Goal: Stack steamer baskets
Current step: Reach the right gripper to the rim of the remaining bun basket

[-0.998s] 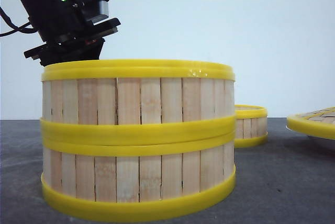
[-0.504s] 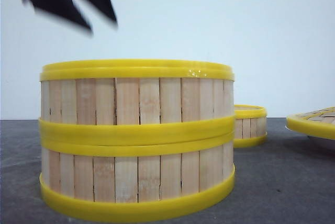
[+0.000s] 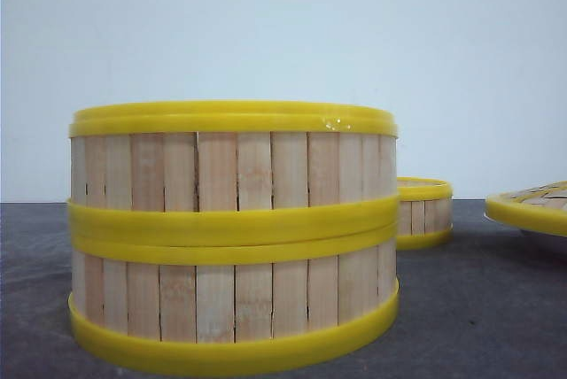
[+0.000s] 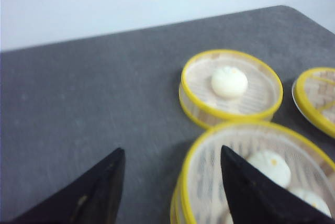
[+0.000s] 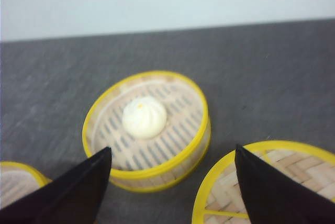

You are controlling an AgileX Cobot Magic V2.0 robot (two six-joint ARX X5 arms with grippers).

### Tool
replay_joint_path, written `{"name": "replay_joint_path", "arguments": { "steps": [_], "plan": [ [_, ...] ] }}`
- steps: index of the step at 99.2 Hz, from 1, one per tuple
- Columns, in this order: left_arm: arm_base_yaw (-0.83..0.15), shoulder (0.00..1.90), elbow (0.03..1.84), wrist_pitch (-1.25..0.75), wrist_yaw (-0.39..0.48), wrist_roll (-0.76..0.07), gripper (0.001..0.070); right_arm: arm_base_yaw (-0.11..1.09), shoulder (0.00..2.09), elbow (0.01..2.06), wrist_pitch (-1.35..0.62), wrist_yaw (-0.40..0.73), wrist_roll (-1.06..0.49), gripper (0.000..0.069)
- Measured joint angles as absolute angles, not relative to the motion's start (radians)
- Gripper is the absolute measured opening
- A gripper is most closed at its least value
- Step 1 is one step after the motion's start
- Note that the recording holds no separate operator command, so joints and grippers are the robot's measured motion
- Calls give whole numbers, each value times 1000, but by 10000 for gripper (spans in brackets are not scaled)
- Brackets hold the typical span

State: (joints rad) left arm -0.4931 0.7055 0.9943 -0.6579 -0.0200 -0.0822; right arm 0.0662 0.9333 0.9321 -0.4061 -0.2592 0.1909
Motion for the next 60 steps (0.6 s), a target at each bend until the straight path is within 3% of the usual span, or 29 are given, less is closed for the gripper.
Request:
{"name": "replay_joint_path", "arguments": {
  "steps": [23,60],
  "plan": [
    [-542,403,791,-693,-19,-152,347,79,1171,1054,-369,-260,191,466],
    [-545,202,781,-787,-1,-190,347,116,1628,1292,-354,-206,191,465]
  ]
}}
